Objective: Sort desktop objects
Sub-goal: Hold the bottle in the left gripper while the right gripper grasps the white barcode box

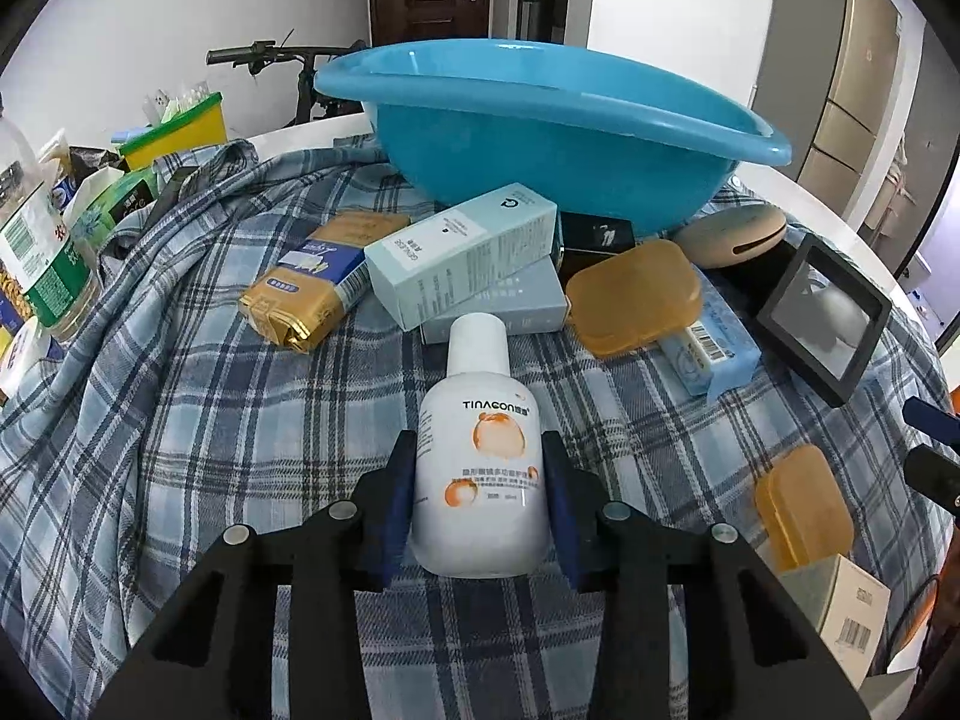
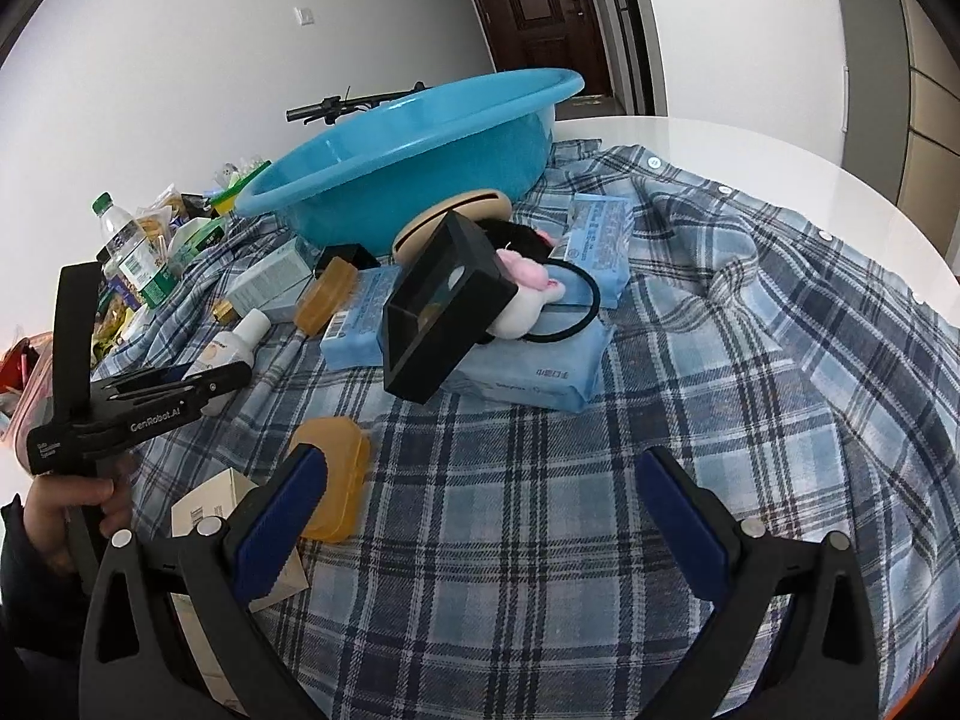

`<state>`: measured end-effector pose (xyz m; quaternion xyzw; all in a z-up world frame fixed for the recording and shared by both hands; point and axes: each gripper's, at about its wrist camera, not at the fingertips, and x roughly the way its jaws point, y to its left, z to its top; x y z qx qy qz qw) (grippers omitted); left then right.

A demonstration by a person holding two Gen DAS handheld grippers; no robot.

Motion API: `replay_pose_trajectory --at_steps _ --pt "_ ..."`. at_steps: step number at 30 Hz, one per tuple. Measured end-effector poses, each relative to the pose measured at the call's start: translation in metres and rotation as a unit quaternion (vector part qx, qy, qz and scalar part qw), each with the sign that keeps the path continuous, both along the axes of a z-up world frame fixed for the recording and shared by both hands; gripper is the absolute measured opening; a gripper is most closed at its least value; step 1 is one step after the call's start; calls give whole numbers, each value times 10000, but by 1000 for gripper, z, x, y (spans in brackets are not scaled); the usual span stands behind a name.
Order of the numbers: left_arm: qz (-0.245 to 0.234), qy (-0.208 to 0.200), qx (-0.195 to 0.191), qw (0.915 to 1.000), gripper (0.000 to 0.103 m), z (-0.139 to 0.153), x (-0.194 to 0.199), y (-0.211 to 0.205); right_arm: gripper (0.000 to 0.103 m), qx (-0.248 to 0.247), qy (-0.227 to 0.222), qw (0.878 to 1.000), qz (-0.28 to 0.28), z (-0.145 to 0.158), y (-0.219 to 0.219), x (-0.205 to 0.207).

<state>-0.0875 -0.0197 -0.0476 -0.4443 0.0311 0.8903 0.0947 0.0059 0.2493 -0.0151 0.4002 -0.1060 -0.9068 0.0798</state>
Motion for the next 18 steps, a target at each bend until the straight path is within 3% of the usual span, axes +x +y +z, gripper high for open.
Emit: replay_pose_trajectory --at_steps 1,4,6,7,9,10,18 --pt "20 -23 -32 10000 45 -1 -2 1 102 5 -4 10000 7 0 0 0" --pt "214 -8 -246 9995 73 -5 -9 3 102 51 14 10000 10 1 0 1" --pt "176 77 -149 9997 73 -3 -11 2 102 79 24 10000 -9 2 1 1" --pt "123 110 -105 9998 73 -2 -11 2 102 82 20 10000 -20 2 2 1" --pt "35 184 -137 9997 47 -2 -11 5 102 57 -4 10000 -39 1 3 0" --pt "15 169 -164 9997 41 -2 -10 6 102 42 -11 10000 -40 1 3 0" --pt "38 162 23 9999 42 5 1 3 102 130 -38 9996 258 2 -14 -3"
